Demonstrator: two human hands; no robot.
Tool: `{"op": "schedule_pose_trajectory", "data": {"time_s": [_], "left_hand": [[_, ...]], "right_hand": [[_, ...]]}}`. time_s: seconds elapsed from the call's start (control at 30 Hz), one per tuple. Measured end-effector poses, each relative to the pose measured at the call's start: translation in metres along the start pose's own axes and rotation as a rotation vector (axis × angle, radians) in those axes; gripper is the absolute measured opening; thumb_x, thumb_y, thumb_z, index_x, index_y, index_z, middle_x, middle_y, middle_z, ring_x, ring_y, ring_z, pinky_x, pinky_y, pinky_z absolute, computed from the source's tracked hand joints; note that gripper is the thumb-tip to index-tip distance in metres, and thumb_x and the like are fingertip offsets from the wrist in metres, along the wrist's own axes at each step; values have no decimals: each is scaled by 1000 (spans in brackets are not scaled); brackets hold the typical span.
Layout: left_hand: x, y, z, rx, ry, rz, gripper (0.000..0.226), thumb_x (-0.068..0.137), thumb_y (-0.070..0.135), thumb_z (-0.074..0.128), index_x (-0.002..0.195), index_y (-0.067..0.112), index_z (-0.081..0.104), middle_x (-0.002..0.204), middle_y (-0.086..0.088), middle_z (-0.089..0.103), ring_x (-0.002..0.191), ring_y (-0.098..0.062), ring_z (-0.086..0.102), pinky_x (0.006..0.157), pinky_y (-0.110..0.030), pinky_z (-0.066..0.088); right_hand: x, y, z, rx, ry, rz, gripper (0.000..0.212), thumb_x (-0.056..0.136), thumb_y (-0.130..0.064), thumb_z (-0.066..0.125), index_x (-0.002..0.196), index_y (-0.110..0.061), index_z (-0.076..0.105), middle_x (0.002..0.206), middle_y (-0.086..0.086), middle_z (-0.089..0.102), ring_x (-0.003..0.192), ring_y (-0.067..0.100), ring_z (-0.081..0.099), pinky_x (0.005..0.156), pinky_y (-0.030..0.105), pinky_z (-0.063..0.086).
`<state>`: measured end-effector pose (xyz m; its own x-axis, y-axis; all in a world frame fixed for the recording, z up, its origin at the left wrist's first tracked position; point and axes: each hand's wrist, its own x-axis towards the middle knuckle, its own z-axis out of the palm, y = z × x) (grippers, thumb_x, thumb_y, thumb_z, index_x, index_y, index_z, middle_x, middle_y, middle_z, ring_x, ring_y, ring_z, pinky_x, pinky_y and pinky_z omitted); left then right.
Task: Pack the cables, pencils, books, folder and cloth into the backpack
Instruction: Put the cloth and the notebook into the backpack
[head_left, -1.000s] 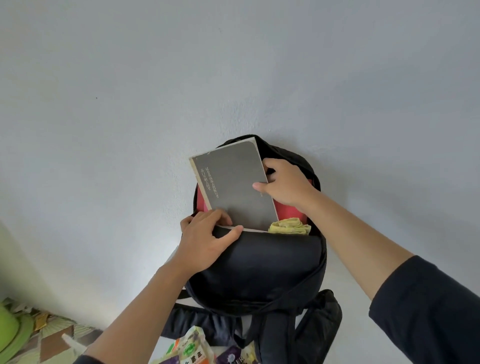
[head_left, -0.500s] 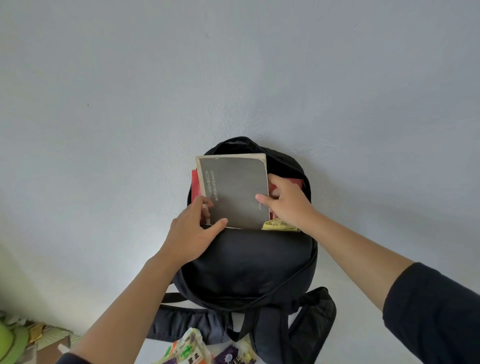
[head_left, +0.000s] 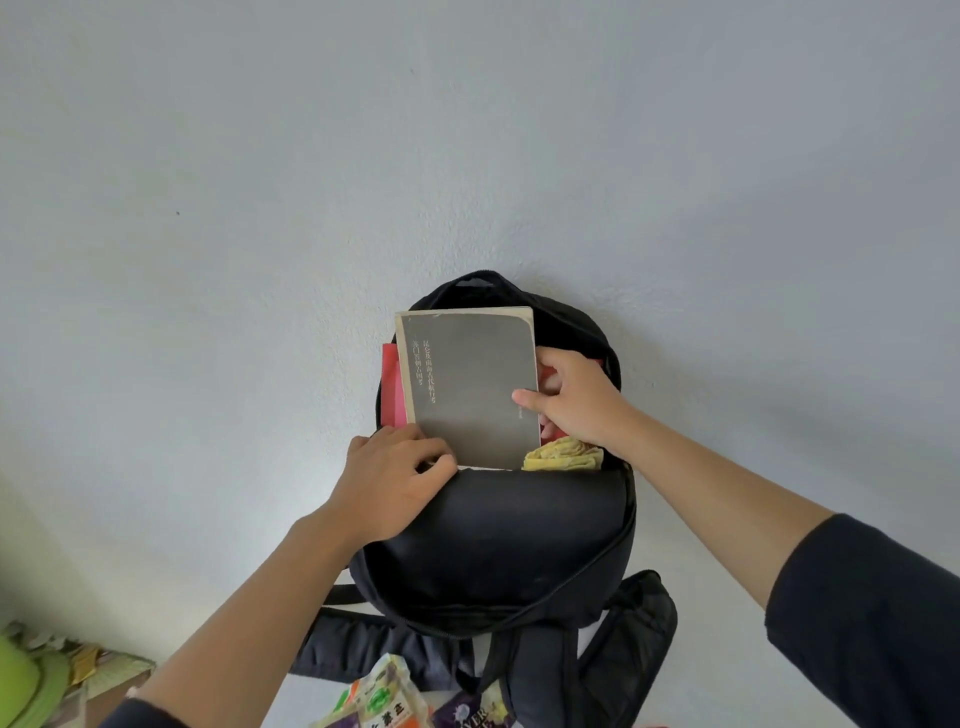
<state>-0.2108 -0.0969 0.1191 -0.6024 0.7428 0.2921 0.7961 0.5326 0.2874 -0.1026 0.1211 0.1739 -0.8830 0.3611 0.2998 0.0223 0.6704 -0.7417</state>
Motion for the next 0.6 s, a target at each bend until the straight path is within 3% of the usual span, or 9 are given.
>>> {"op": "schedule_pose_trajectory", "data": {"time_s": [0.1,0.17,0.23,0.37,0.43,0.5,0.6], "left_hand": [[0,-1,3,-107,87,3,52,83,68,23,98,39,63,97,18,56,99,-9,47,92,-33,32],[-3,-4,5,-210,201,48,39,86,67,39,88,34,60,89,17,55,93,-7,48,88,-27,37],[-7,-8,2,-223,203,98,39,90,64,43,82,31,61,81,16,57,88,-7,54,85,-29,41],[-7,-5,-8,-17,81,151,57,93,63,20,78,29,63,72,13,57,78,-6,52,80,-31,34],[-8,-1,-12,39,77,144,53,93,61,16,69,30,53,70,10,53,75,-8,50,77,-31,30],[-9,1,-15,65,65,139,47,91,62,15,63,32,39,67,9,49,71,-10,49,75,-31,28],[-9,4,-21,99,3,99,56,87,64,9,65,28,45,70,6,54,71,-12,52,74,-29,31]], "right_hand": [[-2,3,6,-26,106,-17,19,97,-24,68,115,-25,64,84,-6,76,61,3,67,70,34,59],[-4,7,12,-28,148,-28,18,97,-27,68,114,-25,63,88,-6,77,78,9,72,83,38,59],[-4,10,15,-10,178,-34,15,96,-25,69,110,-22,63,88,-4,78,83,15,73,88,44,58],[2,4,10,92,337,-79,12,97,-20,67,106,-14,62,88,-2,76,82,16,73,84,47,59],[3,-5,3,227,396,-91,16,99,-15,63,115,-15,62,87,-3,74,71,4,70,72,36,57],[2,-12,-2,357,405,-68,19,101,-11,61,119,-15,61,85,-3,71,57,-2,61,64,27,47],[-10,-13,-5,445,373,6,16,102,-12,60,118,-13,60,91,10,72,50,1,54,57,23,44]]}}
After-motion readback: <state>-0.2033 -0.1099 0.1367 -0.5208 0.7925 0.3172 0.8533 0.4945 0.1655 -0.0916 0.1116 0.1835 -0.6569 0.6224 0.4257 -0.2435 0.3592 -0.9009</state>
